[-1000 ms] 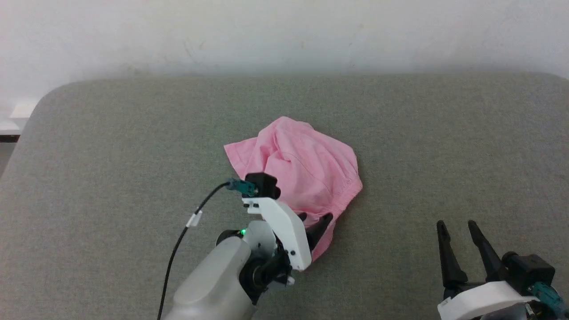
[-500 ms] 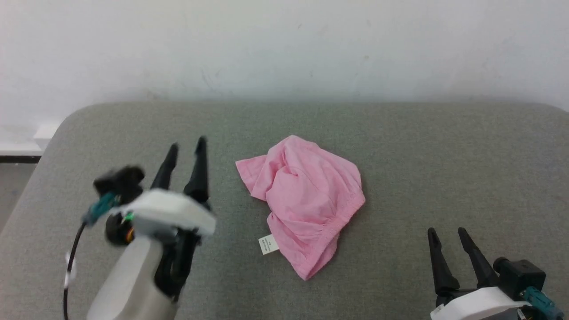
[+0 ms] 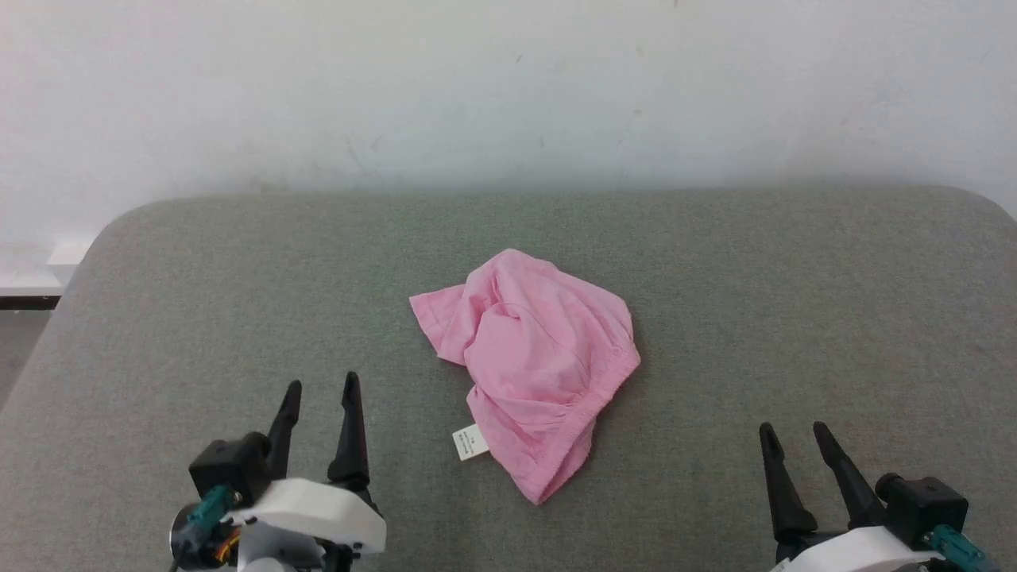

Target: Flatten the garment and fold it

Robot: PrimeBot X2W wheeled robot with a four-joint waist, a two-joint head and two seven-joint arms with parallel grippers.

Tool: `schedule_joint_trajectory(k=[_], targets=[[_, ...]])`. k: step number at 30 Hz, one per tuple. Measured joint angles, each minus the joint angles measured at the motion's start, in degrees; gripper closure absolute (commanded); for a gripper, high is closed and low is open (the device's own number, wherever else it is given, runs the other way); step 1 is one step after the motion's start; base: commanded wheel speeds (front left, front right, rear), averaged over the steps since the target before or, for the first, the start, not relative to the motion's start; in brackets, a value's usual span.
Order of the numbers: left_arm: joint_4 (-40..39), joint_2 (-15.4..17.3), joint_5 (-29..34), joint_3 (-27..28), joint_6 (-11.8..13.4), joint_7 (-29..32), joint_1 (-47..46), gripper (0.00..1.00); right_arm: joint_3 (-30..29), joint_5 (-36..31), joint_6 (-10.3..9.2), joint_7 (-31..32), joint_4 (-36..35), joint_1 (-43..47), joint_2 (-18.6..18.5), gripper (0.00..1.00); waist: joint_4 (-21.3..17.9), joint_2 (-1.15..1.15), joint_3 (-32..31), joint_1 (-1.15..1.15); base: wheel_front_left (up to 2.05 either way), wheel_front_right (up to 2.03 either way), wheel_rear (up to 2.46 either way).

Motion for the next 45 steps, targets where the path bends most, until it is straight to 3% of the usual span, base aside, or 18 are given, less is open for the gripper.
schedule_joint_trajectory(k=[4,13,22,31,43,44,45], targets=[[-1.4,-1.3,3.4,0.6,-0.1,0.0,2.0,0.00,0.0,0.0,0.00,0.4,0.2,0.0,0.0,0.00,-0.2,0.00,0.2,0.00,0.00,0.00,0.00],[-2.4,-2.4,9.1,1.9,-3.9,0.0,3.3,0.00,-0.4,1.2,0.00,4.1,1.3,-0.6,0.0,0.00,0.6,0.00,1.4,0.00,0.00,0.00,0.00],[-2.1,-3.4,11.8,3.5,-3.8,0.0,1.3,0.00,0.8,0.9,0.00,20.5,7.0,-14.1,0.0,0.00,1.7,0.00,3.5,0.01,0.00,0.00,0.00],[-2.9,-5.7,13.5,4.8,-3.7,0.0,0.6,0.00,7.1,-3.3,0.00,37.4,20.3,-32.7,0.0,0.00,3.6,0.00,6.8,0.02,0.00,0.00,0.00],[-2.3,-8.1,14.8,5.3,-5.3,0.0,-1.5,0.00,13.1,-6.3,-0.07,36.7,35.1,-39.1,0.0,0.00,9.2,0.00,10.8,0.01,0.00,0.00,0.00],[-2.2,-8.2,15.1,5.3,-5.5,0.0,-1.5,0.00,13.5,-6.1,-0.07,36.2,35.7,-39.5,-0.1,0.09,9.5,0.00,11.1,0.01,0.00,0.00,0.00],[-2.2,-8.2,15.3,5.4,-5.5,0.0,-1.6,0.00,13.9,-5.8,-0.07,35.8,36.3,-39.9,-0.2,0.74,9.7,0.00,11.4,0.01,0.00,0.00,0.00]])
